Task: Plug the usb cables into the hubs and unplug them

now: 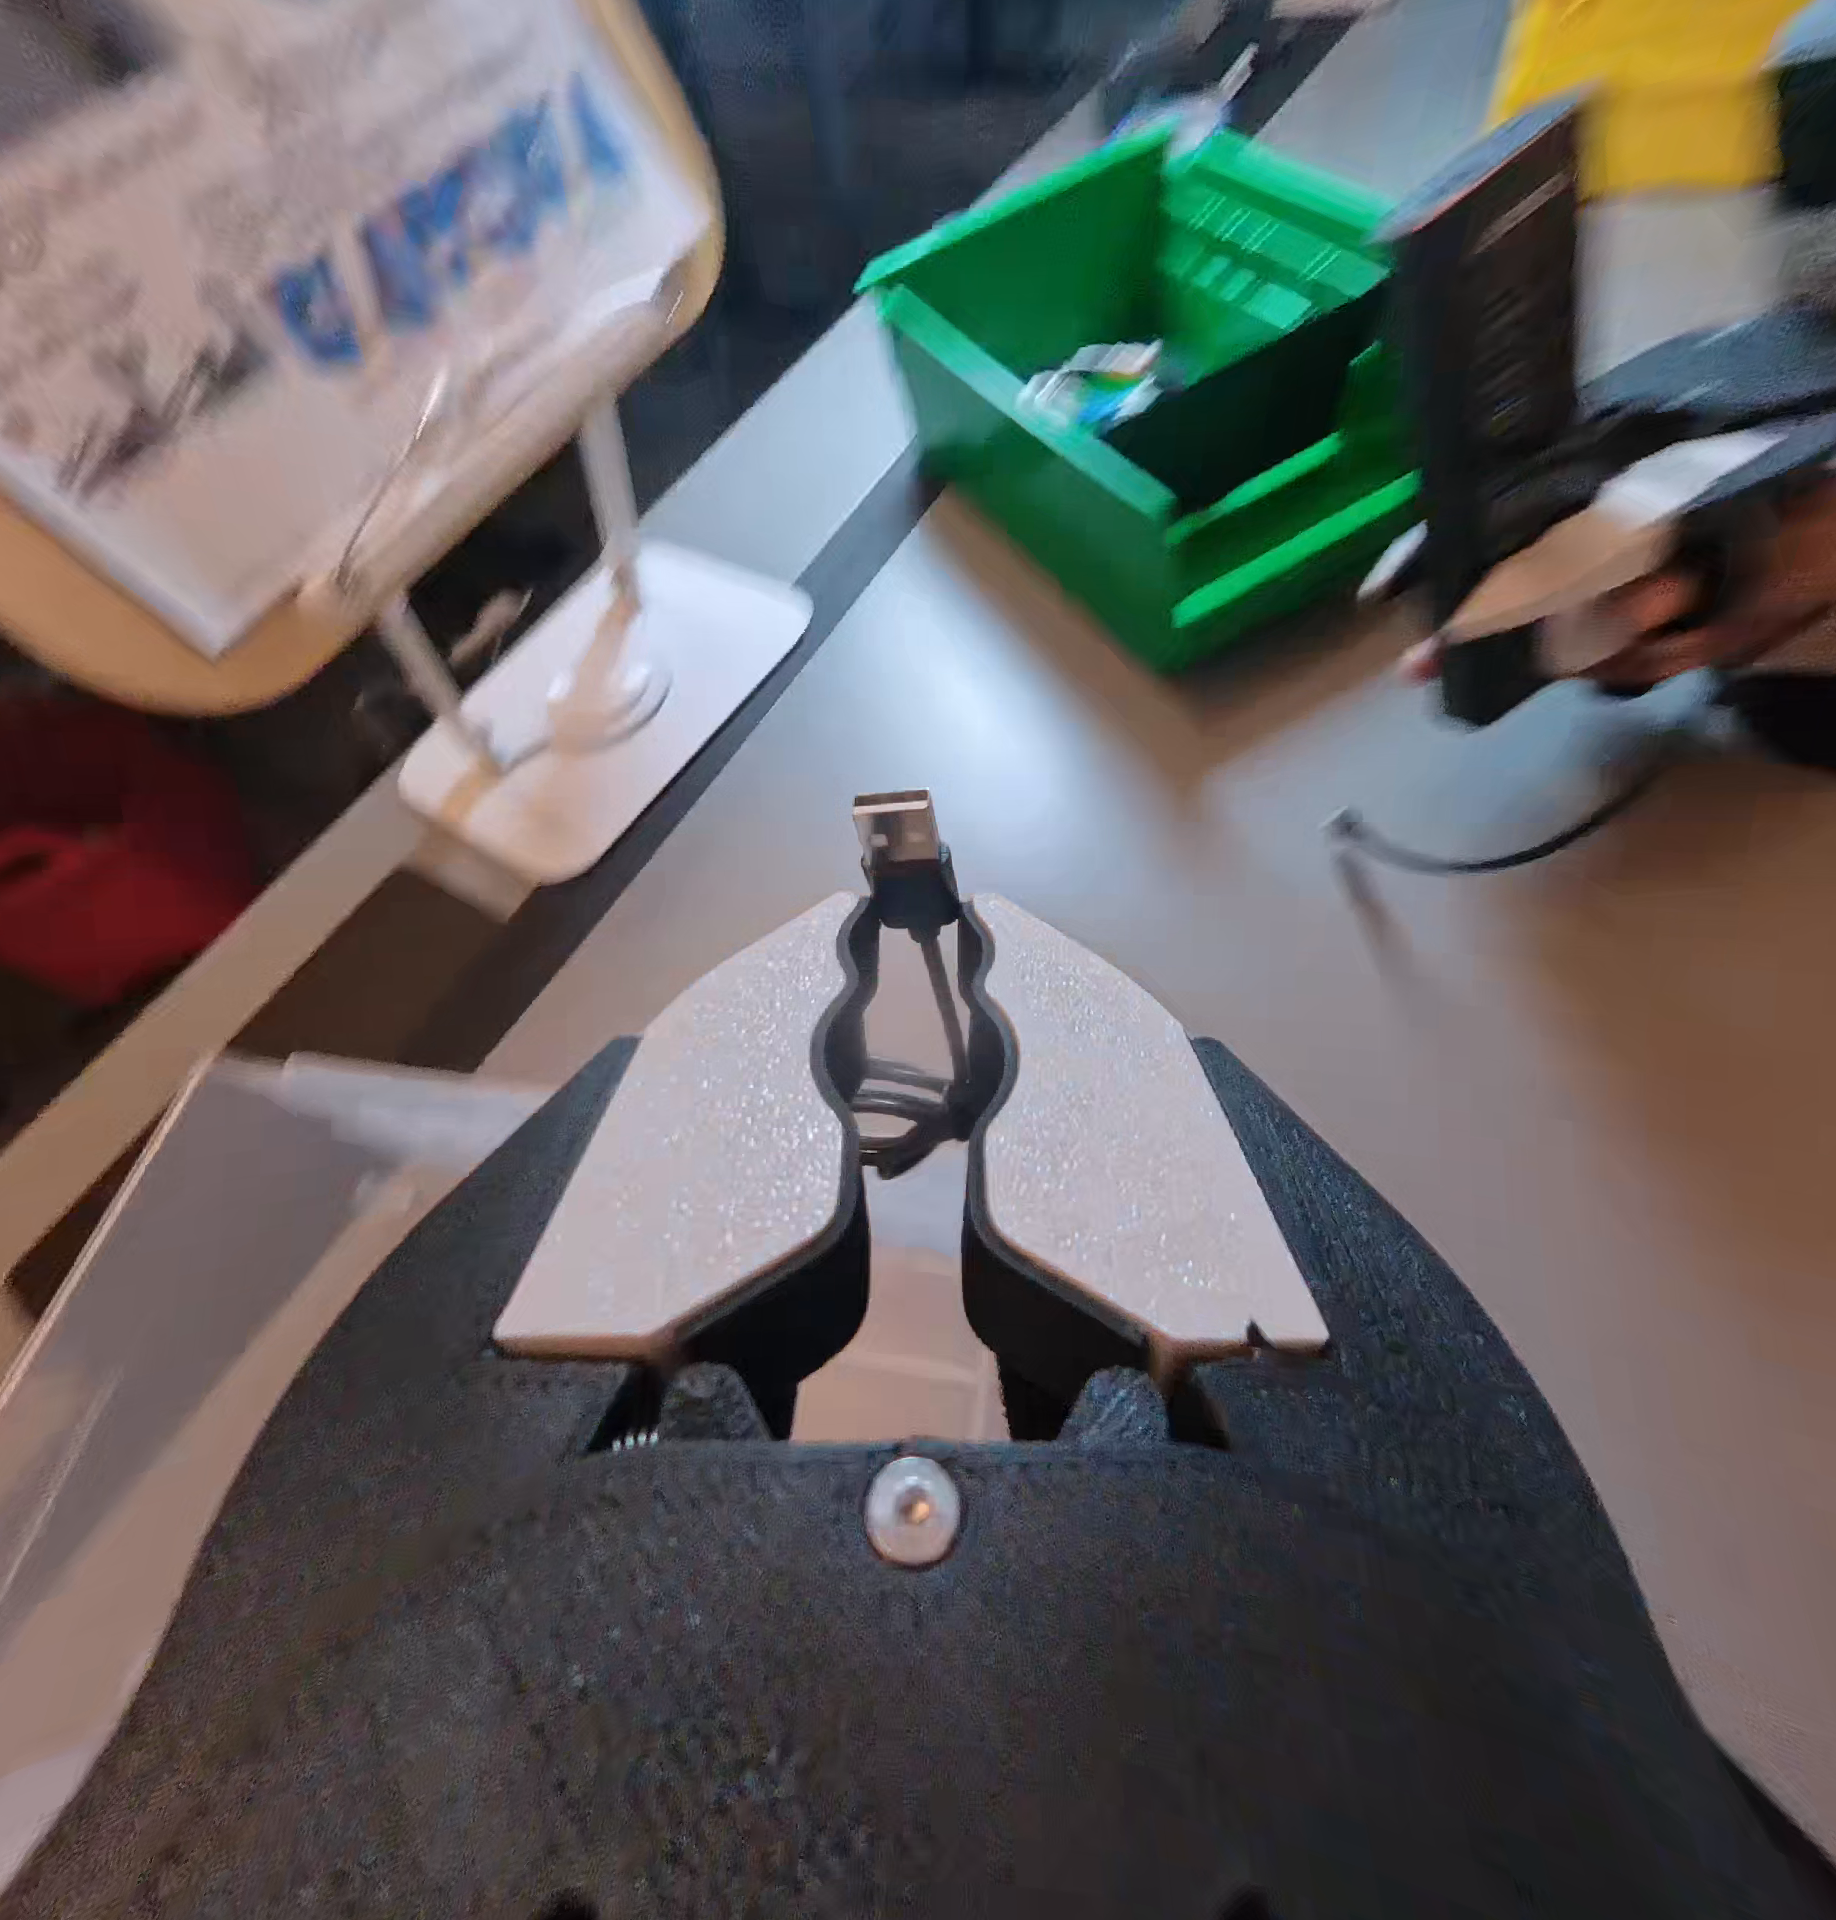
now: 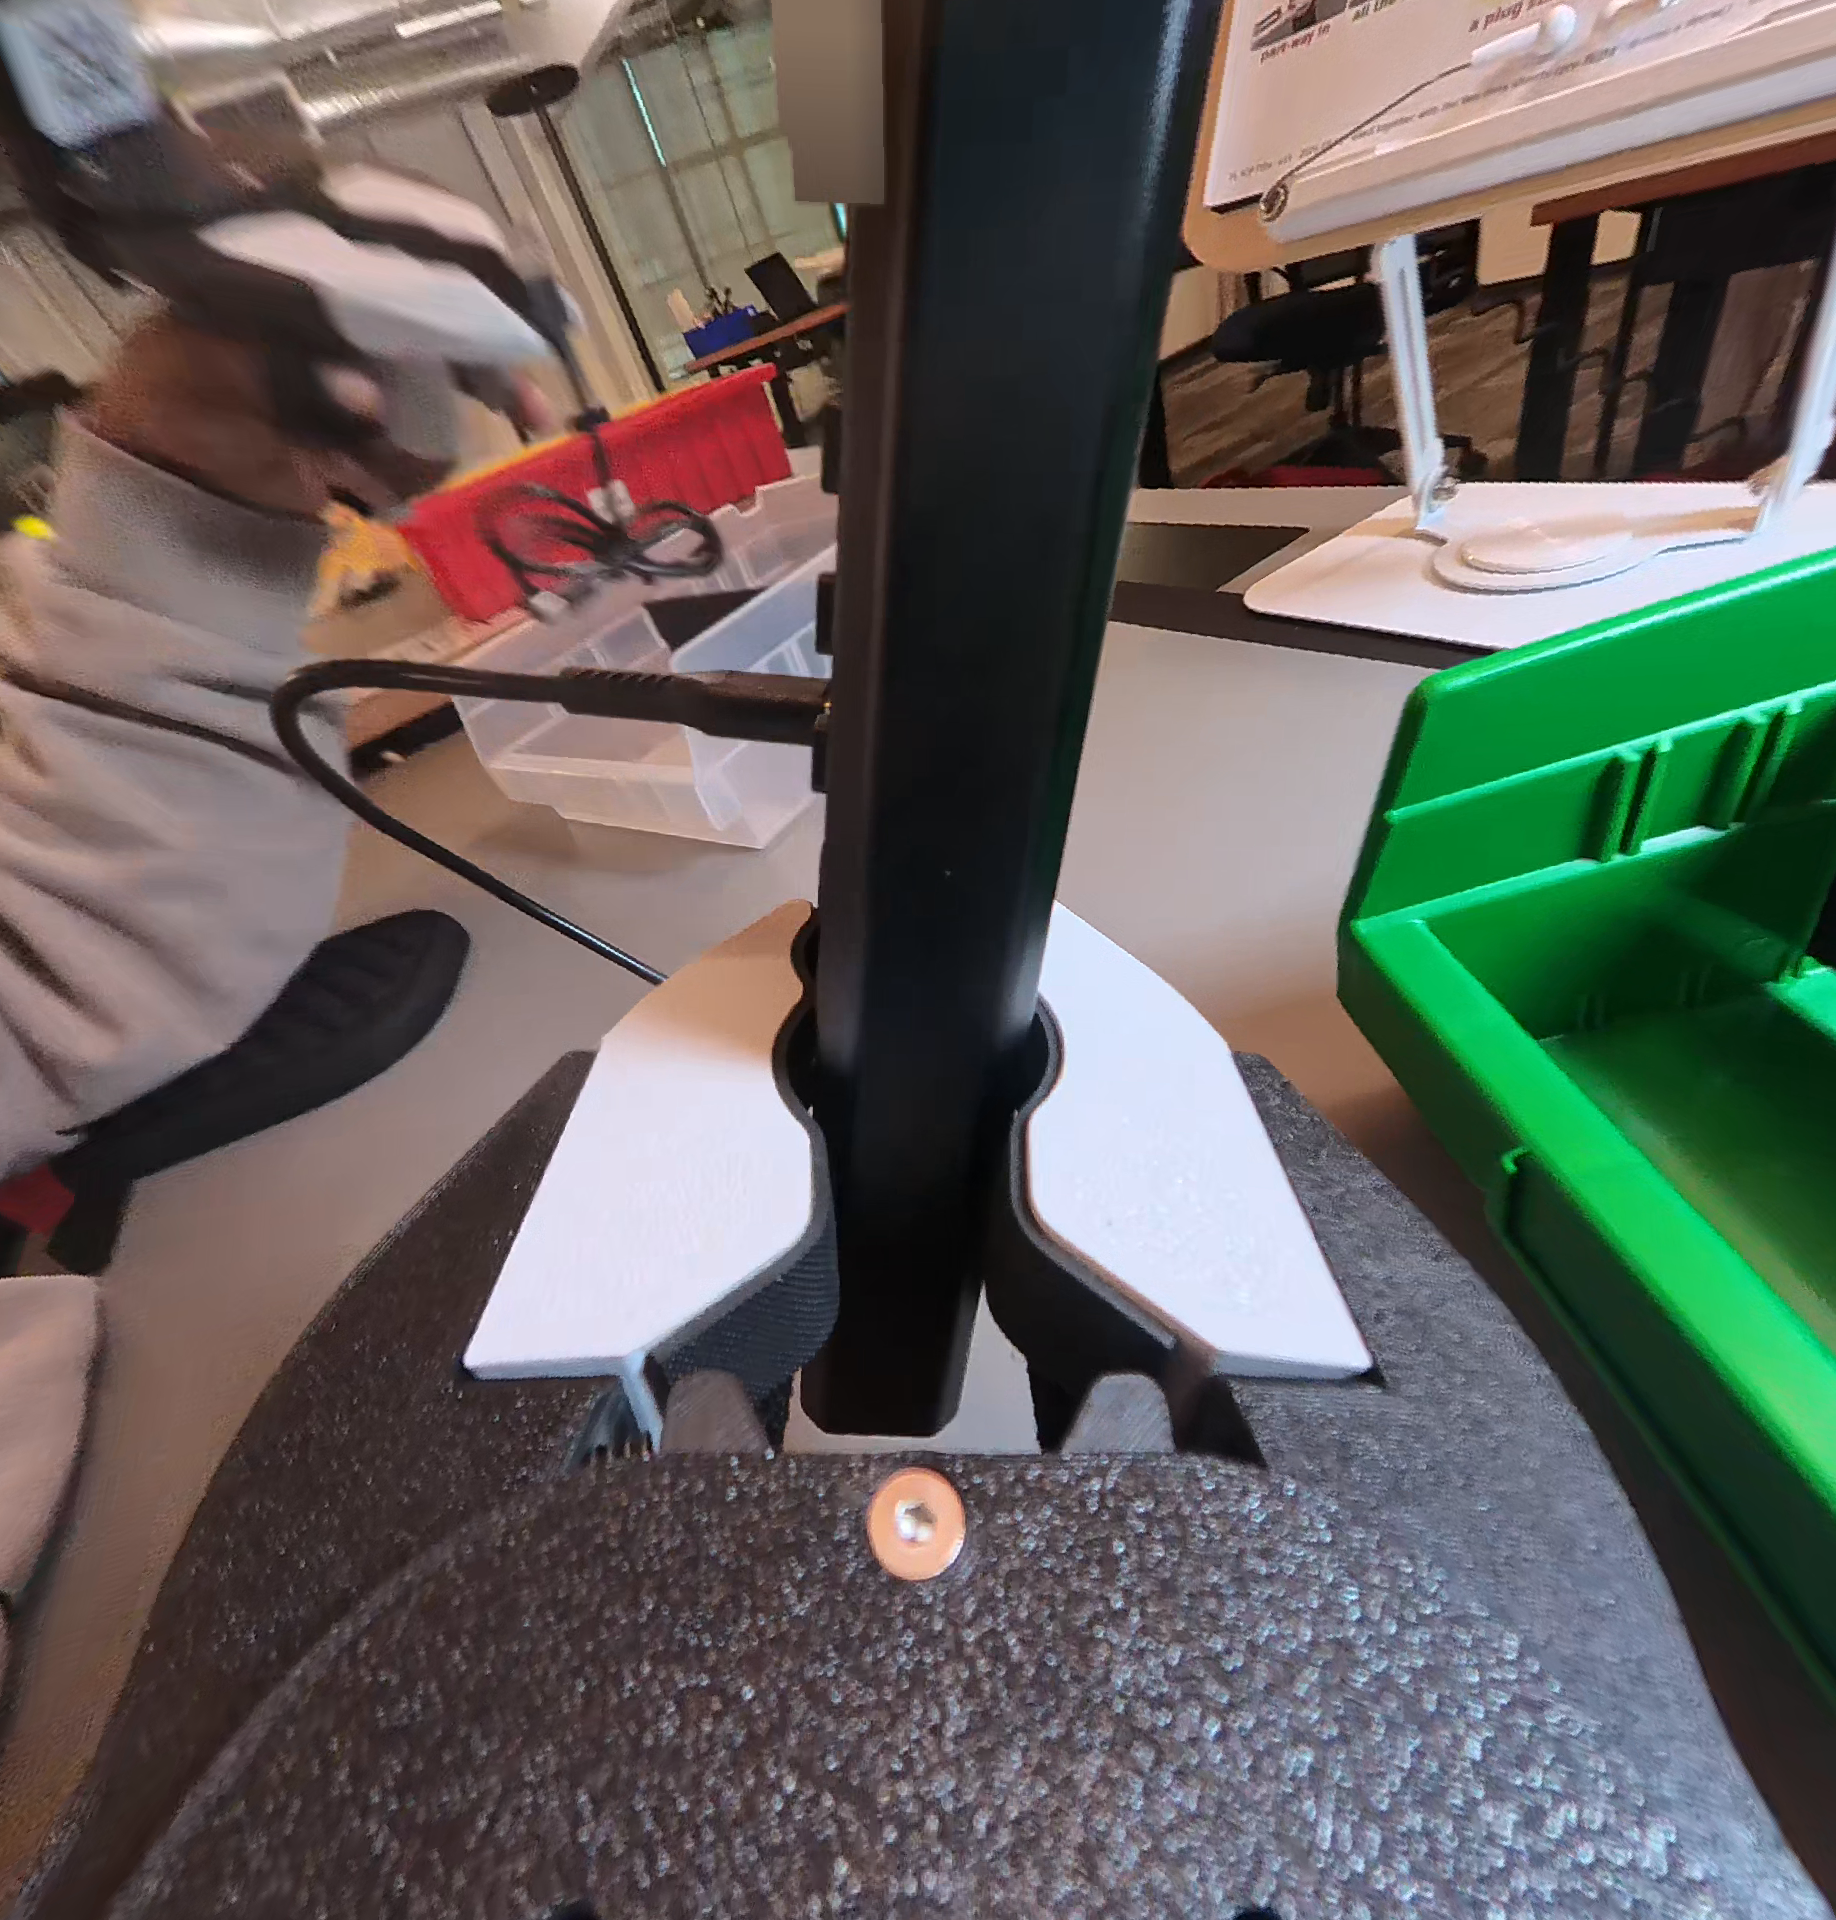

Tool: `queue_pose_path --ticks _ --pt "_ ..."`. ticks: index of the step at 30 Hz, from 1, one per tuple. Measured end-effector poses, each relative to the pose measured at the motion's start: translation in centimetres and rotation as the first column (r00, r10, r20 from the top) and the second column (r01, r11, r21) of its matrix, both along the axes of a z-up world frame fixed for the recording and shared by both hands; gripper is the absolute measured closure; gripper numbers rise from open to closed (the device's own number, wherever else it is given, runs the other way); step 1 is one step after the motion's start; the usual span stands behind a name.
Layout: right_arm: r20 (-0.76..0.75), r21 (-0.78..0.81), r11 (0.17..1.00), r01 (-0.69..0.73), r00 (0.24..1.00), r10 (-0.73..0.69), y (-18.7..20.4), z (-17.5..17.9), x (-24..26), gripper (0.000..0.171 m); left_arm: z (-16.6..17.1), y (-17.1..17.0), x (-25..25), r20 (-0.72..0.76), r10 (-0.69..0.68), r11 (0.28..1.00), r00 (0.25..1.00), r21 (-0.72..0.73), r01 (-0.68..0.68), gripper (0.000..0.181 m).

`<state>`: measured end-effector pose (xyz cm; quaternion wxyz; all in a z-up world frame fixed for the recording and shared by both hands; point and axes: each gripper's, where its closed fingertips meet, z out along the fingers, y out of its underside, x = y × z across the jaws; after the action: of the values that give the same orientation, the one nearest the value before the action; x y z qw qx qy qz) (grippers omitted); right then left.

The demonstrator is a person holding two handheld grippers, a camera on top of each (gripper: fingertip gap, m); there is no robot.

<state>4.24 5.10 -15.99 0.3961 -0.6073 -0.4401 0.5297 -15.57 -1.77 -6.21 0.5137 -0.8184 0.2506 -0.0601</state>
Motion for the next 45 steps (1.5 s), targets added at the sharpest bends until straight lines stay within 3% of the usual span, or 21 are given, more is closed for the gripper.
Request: queue_pose_path --ticks 1,3,5,8,12,23,27,31,36,40,45 --pt "0.012 0.03 0.999 0.013 1.0 -0.013 0.1 0.0 0.0 0.141 1.5 -0.6 2.3 0.036 -0.074 0.996 0.997 0.044 0.072 0.167" --pt "0.029 0.087 0.996 0.033 0.999 -0.036 0.2 0.0 0.0 0.141 3.4 -1.7 7.1 0.123 -0.23 0.97 0.965 0.102 0.218 0.167" --pt "0.047 0.135 0.99 0.05 0.997 -0.057 0.2 0.0 0.0 0.141 3.1 -2.1 11.3 0.187 -0.343 0.939 0.92 0.086 0.333 0.167" --pt "0.098 0.231 0.97 0.074 0.99 -0.099 0.2 -0.4 -0.1 0.141 -0.5 -1.2 15.9 0.272 -0.42 0.896 0.866 -0.029 0.444 0.167" --pt "0.17 0.41 0.91 0.063 0.975 -0.143 -0.2 -0.9 -0.2 0.141 -4.4 -0.1 18.9 0.421 -0.413 0.843 0.808 -0.159 0.514 0.167" --pt "0.239 0.576 0.817 0.006 0.955 -0.175 -1.2 -2.0 -0.8 0.141 -9.6 1.3 18.2 0.429 -0.277 0.818 0.86 -0.365 0.445 0.167" --pt "0.247 0.613 0.79 -0.009 0.952 -0.181 -1.3 -2.1 -0.8 0.141 -10.3 1.2 18.0 0.47 -0.263 0.794 0.843 -0.391 0.465 0.167" --pt "0.246 0.708 0.706 -0.022 0.945 -0.217 -1.4 -1.9 -0.7 0.141 -10.4 0.9 18.3 0.514 -0.271 0.767 0.814 -0.396 0.505 0.167" --pt "0.227 0.736 0.676 -0.022 0.949 -0.217 -1.7 -1.5 -0.7 0.141 -10.1 0.3 18.5 0.548 -0.341 0.74 0.763 -0.344 0.578 0.167" --pt "0.17 0.71 0.704 0.008 0.969 -0.182 -2.2 -0.5 -0.7 0.141 -9.4 0.2 18.6 0.443 -0.476 0.762 0.76 -0.222 0.608 0.167" --pt "0.122 0.685 0.728 0.034 0.98 -0.16 -2.6 0.6 -0.5 0.141 -9.2 0.3 18.7 0.344 -0.53 0.781 0.776 -0.16 0.604 0.167"
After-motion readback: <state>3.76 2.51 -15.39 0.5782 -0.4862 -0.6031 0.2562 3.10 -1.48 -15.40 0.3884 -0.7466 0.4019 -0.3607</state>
